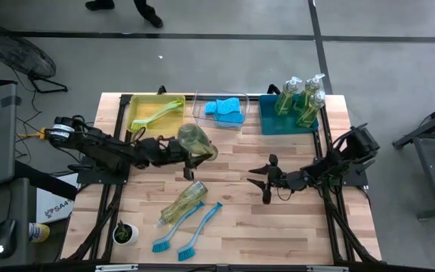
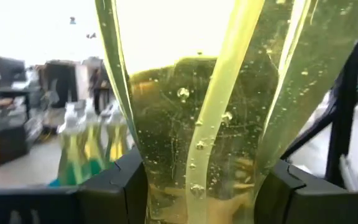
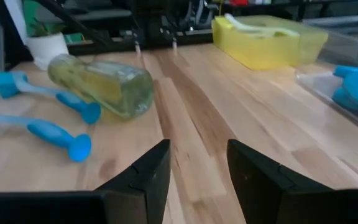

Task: Pick & Place Kitchen Sink Supplies
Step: Put the dish soap into the blue bin

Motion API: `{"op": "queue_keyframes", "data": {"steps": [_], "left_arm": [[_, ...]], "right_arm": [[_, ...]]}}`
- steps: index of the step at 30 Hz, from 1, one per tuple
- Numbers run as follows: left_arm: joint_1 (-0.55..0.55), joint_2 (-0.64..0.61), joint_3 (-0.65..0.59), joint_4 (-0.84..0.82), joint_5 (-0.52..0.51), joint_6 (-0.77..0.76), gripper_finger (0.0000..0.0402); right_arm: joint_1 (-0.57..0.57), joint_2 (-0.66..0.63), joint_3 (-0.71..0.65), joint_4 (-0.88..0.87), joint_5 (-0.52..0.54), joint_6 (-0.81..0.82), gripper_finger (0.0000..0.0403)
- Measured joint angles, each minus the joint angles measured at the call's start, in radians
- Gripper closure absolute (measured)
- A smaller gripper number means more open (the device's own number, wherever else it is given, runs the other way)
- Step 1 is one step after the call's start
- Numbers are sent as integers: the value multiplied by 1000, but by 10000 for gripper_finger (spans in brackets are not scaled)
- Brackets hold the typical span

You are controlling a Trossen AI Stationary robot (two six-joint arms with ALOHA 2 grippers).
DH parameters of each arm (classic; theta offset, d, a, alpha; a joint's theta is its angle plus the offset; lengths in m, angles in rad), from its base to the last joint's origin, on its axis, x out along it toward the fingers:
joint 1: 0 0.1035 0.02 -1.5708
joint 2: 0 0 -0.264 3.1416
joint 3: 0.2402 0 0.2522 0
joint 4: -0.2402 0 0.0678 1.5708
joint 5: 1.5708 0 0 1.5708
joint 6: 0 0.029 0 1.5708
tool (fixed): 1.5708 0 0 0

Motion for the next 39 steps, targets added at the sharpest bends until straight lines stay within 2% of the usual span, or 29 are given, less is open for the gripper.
{"op": "queue_keyframes", "data": {"steps": [4,8,18,22,25,31,39], "left_arm": [[44,0,0,94,113,-3,211],[69,0,24,121,207,-1,211],[73,15,123,144,349,88,211],[73,34,174,160,427,128,211],[73,58,191,155,446,141,211],[99,91,195,161,440,127,211],[132,92,195,169,459,101,211]], "right_arm": [[0,51,51,39,-18,-52,252],[-10,88,138,44,-40,-149,252],[-73,89,320,107,-71,-399,252],[-105,89,387,76,-147,-433,252],[-122,89,418,27,-132,-481,246],[-130,72,430,19,-20,-552,201],[-110,-47,431,3,-25,-605,122]]}}
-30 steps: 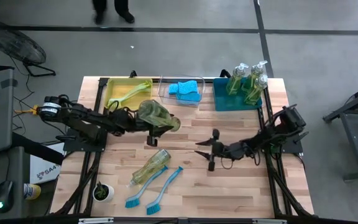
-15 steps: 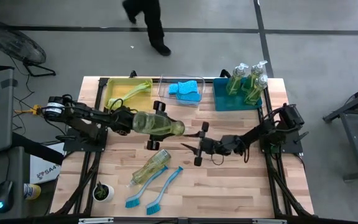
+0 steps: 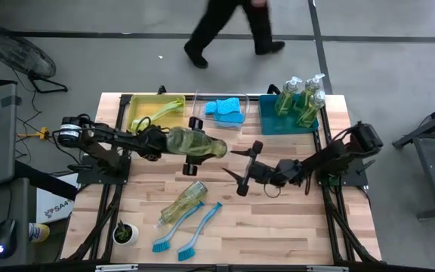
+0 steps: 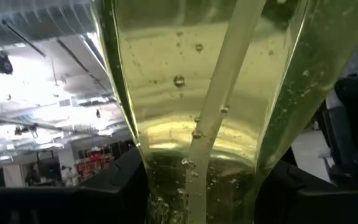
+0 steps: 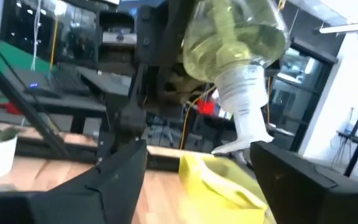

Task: Pick & Place Kitchen Sink Supplies
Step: Put the dish soap into the blue bin

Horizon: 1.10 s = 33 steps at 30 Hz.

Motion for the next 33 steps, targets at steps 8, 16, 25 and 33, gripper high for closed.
{"op": "queue_keyframes", "data": {"steps": [8,16,25,33], "left_arm": [[-1,-4,4,29,10,13,211],[-2,3,-3,-13,20,-1,211],[-2,1,0,-18,20,0,211],[-2,-1,0,-18,30,4,211]], "right_arm": [[-61,-72,-1,-11,-103,3,110],[-80,-76,3,-73,-69,10,109],[-101,-76,3,-16,-279,79,109],[-137,-76,44,-35,-381,108,109]]}}
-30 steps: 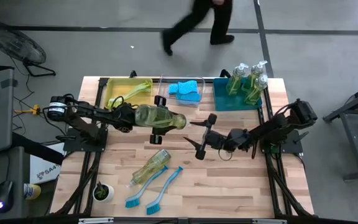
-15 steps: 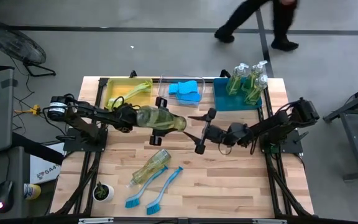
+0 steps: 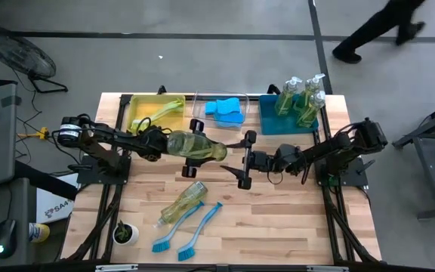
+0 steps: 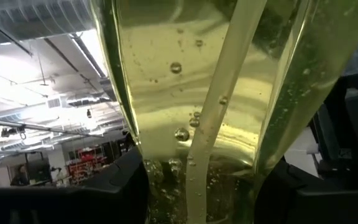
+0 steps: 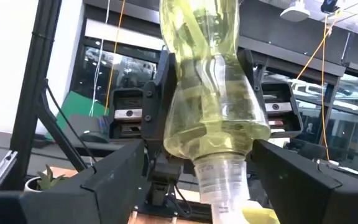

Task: Pick & Place Kitchen Sink Supplies
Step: Put the dish soap into the blue bin

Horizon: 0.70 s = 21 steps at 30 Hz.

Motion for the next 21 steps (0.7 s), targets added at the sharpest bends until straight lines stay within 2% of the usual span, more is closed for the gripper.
{"op": "queue_keyframes", "data": {"steps": [14,21], "left_arm": [[-2,-3,2,-2,30,-6,211],[-2,4,2,-11,26,-9,211]], "right_arm": [[-63,2,73,-100,-195,23,109],[-72,3,73,-110,-235,1,109]]}}
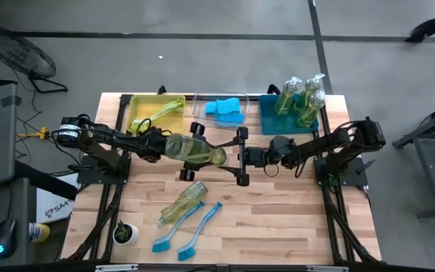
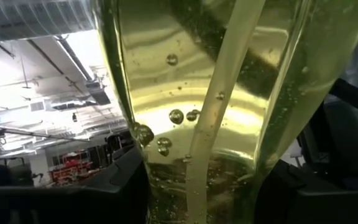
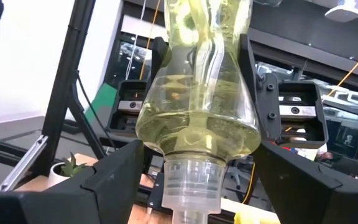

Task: Pick & Place Kitchen Sink Supplies
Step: Put the dish soap into the blue bin

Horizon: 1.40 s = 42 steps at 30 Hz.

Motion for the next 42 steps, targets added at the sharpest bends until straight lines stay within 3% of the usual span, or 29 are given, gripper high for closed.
{"op": "queue_keyframes", "data": {"steps": [8,14,21,33,42], "left_arm": [[0,2,-1,-26,-6,15,211],[3,8,-4,-81,-47,52,211],[3,6,-2,-68,-44,44,211],[3,7,-2,-66,-16,31,211],[3,6,-2,-69,-16,34,211]], "right_arm": [[6,-1,1,-55,-12,16,104],[8,-3,38,-122,24,78,67],[37,-4,88,-248,117,42,35],[66,-3,84,-259,184,21,65],[108,-54,80,-340,313,-26,82]]}}
